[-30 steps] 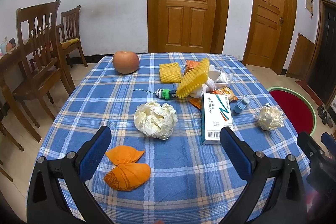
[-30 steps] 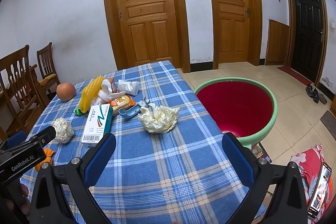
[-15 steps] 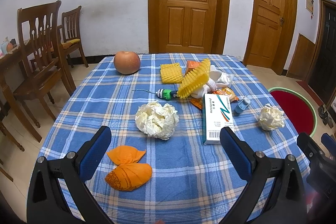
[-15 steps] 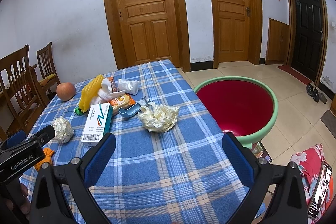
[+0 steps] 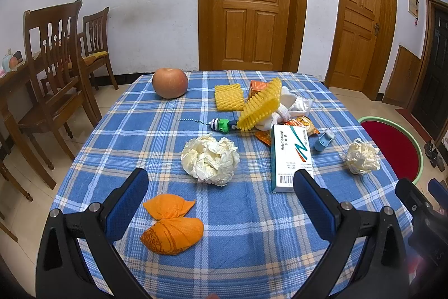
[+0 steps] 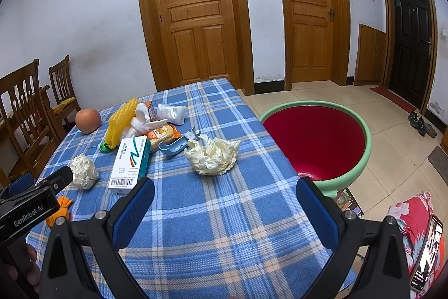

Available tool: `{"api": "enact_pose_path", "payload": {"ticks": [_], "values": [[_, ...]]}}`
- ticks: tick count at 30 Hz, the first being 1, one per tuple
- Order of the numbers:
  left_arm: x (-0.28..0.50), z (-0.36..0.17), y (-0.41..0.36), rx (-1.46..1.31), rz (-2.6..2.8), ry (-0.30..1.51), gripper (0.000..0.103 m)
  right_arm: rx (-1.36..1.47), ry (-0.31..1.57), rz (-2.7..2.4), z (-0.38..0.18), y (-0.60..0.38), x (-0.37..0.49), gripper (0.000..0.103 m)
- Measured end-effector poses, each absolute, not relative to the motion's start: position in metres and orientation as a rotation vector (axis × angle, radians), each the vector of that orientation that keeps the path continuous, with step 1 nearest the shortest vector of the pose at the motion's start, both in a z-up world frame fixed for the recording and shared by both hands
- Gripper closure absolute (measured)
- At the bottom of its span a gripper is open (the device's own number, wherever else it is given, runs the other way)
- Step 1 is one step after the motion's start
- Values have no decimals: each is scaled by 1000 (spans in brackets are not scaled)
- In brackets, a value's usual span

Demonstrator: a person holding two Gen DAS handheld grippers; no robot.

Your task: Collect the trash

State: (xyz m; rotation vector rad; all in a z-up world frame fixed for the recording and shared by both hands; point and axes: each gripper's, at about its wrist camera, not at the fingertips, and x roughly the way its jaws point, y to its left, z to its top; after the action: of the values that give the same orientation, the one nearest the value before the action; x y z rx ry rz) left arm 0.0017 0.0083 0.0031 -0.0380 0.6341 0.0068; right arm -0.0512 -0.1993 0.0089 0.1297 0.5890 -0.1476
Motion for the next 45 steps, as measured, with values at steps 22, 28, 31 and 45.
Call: {"api": "enact_pose_path", "payload": {"ticks": [22,28,31,45], "values": [[1,3,10,-39,6,634,1,127,597,-144,3,-195,-53,0],[1,2,10,-39,7,635,1,128,604,-143,1,-195,-52,0],[0,1,12,-41,7,637,1,128,606,-144,1,-195,-50,0],[25,-5,32,-53,34,668,1,139,672,-139,0,-207,-24,0]]}}
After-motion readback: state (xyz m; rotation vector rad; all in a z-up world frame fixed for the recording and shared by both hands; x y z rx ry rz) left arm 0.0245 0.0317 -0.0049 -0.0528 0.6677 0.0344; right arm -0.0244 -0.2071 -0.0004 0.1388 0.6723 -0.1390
